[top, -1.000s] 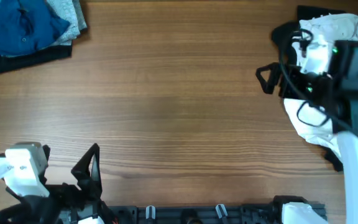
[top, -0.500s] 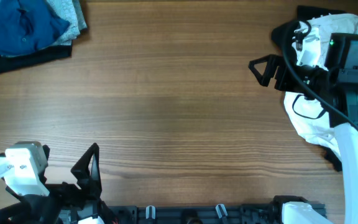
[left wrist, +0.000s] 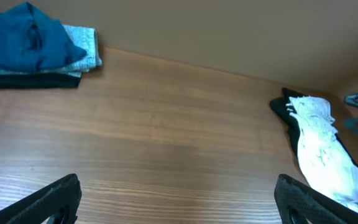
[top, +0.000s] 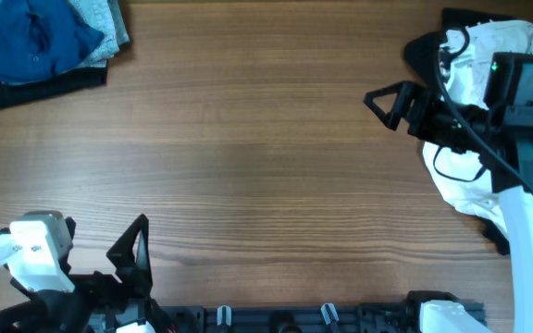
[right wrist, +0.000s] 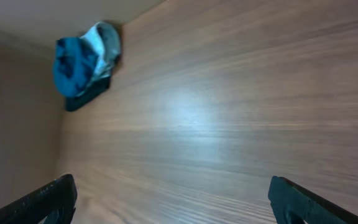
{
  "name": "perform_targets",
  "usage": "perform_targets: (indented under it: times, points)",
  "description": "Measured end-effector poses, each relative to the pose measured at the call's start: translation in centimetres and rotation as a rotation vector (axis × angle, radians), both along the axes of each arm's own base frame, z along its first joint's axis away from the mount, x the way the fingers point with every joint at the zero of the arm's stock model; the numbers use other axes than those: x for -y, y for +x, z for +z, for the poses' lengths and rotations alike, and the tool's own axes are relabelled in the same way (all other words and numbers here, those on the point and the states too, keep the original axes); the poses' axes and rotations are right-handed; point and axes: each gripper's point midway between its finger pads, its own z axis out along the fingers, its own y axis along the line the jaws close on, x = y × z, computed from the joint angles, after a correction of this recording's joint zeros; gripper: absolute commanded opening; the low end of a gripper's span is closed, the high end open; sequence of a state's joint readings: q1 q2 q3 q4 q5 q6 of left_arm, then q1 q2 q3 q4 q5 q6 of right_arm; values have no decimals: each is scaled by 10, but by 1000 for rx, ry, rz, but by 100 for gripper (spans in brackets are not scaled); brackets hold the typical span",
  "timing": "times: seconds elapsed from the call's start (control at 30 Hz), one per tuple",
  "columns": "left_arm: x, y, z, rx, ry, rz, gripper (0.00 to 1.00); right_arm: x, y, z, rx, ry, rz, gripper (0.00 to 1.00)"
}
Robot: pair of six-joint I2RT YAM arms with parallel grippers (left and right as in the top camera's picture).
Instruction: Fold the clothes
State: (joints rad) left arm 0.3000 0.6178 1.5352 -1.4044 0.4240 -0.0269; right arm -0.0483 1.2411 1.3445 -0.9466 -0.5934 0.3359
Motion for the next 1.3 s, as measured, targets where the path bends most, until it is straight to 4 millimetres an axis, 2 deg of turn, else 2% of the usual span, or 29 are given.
perform_targets:
  times: [0.07,0.17,0.27,0.37,0.57,0.73,0.83,0.87,1.03,1.3]
  points:
    - [1,-2,-4,-21,-6,0,100,7,-6,8,34,-41,-35,100]
    - [1,-3,-6,-30,-9,0,100,17,-20,31,134,-100,-73,100]
    - [1,-3,-7,-31,-10,0,100,26,-27,55,305,-174,-107,100]
    - [1,-3,-7,-32,-9,2,100,31,-32,51,469,-228,-117,100]
    - [0,-3,-8,-35,-7,6,100,39,-41,12,869,-292,-189,100]
    - [0,-3,-8,-37,-8,6,100,42,-59,-36,1032,-302,-230,100]
    - [0,-3,-8,-37,-7,6,100,49,-63,-74,1011,-307,-279,100]
    - [0,-3,-8,-36,-8,6,100,53,-63,-80,992,-312,-298,100]
    - [0,-3,-8,-37,-8,6,100,59,-69,-81,988,-336,-331,100]
    - [0,-3,-9,-39,-8,6,100,63,-74,-113,883,-407,-309,100]
